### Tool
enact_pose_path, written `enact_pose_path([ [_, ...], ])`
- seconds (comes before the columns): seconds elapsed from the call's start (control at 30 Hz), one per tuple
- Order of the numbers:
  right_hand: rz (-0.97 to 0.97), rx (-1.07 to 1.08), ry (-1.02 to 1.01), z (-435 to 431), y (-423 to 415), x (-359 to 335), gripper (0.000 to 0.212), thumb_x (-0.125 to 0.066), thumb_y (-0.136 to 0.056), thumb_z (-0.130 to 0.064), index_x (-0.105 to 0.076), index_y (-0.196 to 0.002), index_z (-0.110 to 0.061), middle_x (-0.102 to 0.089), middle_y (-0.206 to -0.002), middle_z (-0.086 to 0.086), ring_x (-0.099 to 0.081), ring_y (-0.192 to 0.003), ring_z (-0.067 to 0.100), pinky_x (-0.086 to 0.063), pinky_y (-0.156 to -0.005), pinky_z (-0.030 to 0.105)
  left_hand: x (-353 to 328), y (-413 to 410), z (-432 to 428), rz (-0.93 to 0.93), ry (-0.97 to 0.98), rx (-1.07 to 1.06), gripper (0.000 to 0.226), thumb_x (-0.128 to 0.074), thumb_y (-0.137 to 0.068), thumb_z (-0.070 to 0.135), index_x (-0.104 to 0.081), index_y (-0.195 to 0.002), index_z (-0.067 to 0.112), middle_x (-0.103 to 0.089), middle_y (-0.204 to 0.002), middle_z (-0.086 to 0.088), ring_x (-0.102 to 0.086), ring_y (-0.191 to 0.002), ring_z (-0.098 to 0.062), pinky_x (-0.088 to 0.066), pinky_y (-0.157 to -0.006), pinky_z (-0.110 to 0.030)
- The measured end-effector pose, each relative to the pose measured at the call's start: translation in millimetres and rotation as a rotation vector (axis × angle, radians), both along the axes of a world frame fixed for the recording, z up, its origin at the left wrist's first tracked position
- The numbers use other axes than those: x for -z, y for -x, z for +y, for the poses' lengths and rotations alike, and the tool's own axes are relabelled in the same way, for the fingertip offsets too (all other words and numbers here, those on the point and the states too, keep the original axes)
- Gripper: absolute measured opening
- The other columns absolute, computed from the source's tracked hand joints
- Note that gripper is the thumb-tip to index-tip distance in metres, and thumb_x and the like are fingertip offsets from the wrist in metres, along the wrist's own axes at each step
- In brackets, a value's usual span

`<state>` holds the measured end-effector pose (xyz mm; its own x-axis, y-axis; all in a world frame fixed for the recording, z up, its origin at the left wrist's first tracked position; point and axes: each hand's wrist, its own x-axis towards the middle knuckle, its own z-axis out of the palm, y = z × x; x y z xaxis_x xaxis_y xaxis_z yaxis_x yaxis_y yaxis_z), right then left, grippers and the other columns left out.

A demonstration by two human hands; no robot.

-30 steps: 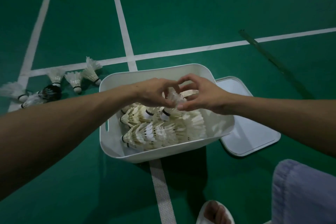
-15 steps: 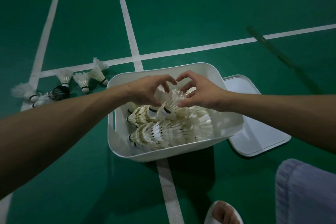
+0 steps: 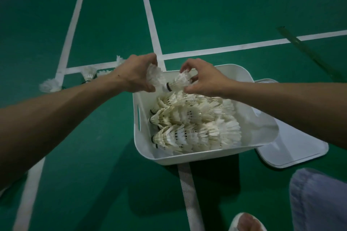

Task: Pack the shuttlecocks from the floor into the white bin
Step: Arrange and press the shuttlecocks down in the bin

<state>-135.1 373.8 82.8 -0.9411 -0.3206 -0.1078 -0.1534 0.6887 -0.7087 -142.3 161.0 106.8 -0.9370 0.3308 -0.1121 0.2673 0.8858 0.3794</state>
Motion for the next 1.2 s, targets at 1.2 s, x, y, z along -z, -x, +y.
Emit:
enact_pose_path([
  [1.2, 0.013, 0.009, 0.003, -71.0, 7.7, 54.9, 0.078, -0.088, -0.063, -0.014, -0.052, -0.131, -0.022, -0.049, -0.112, -0.008, -0.054, -0.091, 0.010, -0.053, -0.086, 0.028, 20.5, -2.6, -41.4, 0.115, -0.063, 0.030, 0.049, -0.081, -0.069, 0.012, -0.062, -0.115, 0.012, -0.062, -0.108, -0.003, -0.050, -0.090, -0.012, -0.039, -0.079, -0.025],
])
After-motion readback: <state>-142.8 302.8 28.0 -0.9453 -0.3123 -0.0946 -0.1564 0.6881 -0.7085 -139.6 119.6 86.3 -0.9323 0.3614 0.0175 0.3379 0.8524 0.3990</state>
